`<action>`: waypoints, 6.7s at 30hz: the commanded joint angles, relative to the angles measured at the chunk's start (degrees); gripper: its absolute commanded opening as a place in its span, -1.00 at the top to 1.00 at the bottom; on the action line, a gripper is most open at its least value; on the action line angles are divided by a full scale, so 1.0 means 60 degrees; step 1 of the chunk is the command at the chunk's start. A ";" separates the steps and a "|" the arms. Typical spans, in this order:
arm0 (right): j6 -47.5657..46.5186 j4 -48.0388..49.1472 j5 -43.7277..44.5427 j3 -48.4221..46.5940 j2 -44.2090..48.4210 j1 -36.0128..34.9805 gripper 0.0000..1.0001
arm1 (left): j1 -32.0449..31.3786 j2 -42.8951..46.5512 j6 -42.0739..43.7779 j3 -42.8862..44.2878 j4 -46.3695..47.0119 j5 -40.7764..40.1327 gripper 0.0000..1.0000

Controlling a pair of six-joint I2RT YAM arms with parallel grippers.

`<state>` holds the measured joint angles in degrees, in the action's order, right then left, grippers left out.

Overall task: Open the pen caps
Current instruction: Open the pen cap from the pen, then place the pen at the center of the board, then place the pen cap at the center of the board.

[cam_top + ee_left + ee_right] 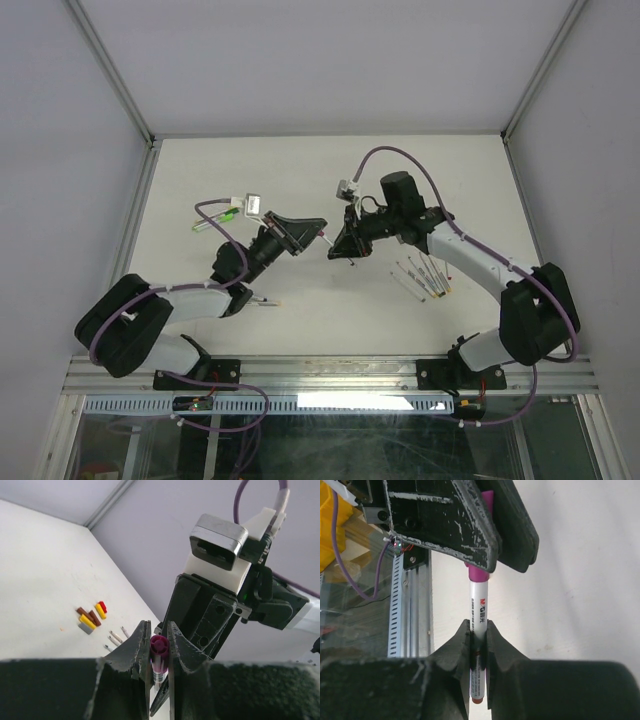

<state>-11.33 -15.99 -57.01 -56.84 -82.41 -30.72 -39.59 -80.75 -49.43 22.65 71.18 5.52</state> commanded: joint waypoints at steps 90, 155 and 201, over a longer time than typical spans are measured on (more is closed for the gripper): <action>-0.1902 -0.4262 0.7895 0.1190 -0.0803 0.0544 0.40 | 0.1743 0.3190 -0.1899 -0.1587 -0.2987 0.0262 1.00; -0.1744 -0.3595 0.6787 0.1285 0.2734 0.2957 -0.09 | -0.2307 -0.6119 -0.1307 0.8935 -1.2385 -0.3596 1.00; -0.2323 -0.4077 0.4002 0.1115 0.3443 0.3027 -0.16 | -0.1887 -0.0571 0.3233 0.4810 -1.0889 -0.4812 -0.15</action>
<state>-23.07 -40.12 -24.43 -48.86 -63.88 -12.82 -51.64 -91.66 -36.69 59.83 -0.23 -19.09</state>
